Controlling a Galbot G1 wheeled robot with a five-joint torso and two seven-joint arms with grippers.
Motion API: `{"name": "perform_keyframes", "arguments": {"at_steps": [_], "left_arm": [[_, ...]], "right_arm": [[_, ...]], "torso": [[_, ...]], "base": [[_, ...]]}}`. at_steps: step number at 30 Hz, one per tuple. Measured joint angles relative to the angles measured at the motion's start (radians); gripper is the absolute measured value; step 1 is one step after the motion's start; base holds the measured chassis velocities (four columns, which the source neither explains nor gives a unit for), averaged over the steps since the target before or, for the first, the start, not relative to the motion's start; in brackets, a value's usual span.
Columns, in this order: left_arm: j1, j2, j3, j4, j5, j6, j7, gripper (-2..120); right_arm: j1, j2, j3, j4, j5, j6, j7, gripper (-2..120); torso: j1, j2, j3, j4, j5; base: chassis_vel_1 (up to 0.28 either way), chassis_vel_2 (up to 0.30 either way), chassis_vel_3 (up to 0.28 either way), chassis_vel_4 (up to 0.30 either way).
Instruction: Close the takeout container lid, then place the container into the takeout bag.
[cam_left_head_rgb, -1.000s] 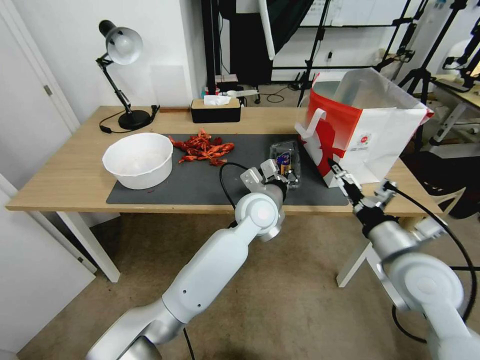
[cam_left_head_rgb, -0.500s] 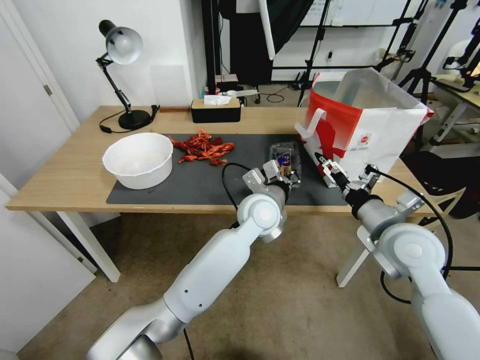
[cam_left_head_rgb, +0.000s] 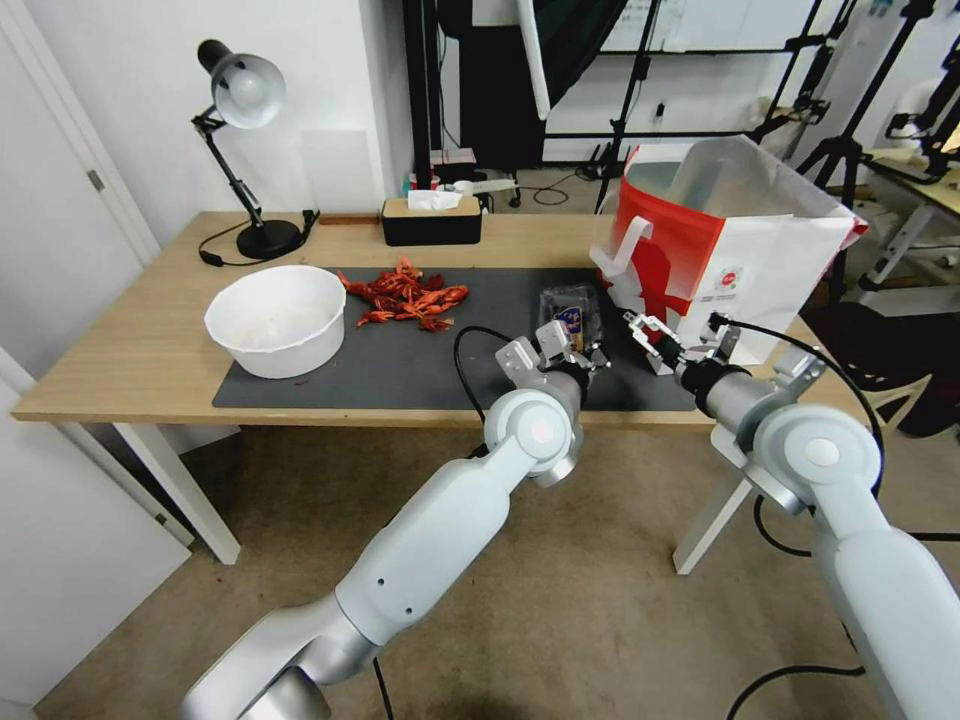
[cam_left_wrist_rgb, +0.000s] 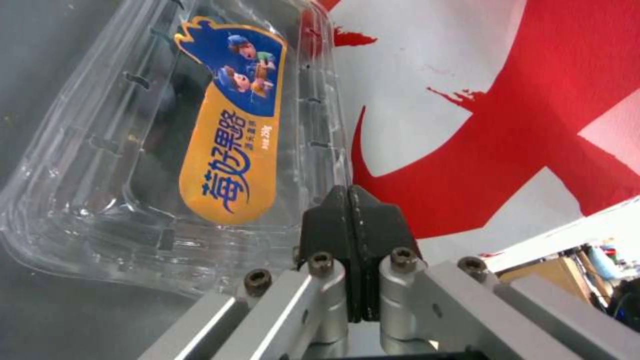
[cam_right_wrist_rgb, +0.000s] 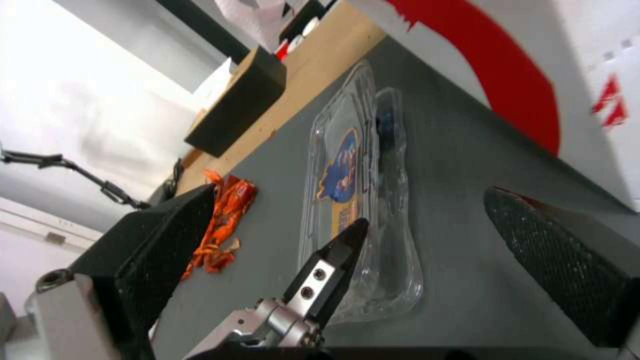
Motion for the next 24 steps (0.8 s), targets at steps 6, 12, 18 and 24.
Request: {"name": "perform_keyframes", "arguments": {"at_steps": [6,12,18,24], "left_arm": [[0.0,0.0,0.002,-0.001,0.0,-0.002,0.0,0],[0.0,-0.003,0.002,0.001,0.001,-0.004,0.0,0],[-0.002,-0.001,0.002,0.002,0.002,-0.007,0.002,0],[-0.003,0.001,0.001,0.002,0.001,-0.008,0.003,0]], "right_arm": [[0.044,0.001,-0.035,-0.034,0.005,-0.035,0.016,100],[0.07,0.002,-0.047,-0.049,0.014,-0.054,0.021,100],[0.147,0.001,-0.089,-0.105,0.027,-0.092,0.041,100],[0.226,0.004,-0.116,-0.16,0.04,-0.112,0.058,100]], "torso": [[0.0,0.0,0.0,0.0,0.0001],[0.0,0.0,0.0,0.0,0.0],[0.0,0.0,0.0,0.0,0.0001],[0.0,0.0,0.0,0.0001,0.0]], "base": [[0.0,0.0,0.0,0.0],[0.0,0.0,0.0,0.0],[0.0,0.0,0.0,0.0],[0.0,0.0,0.0,0.0]]}}
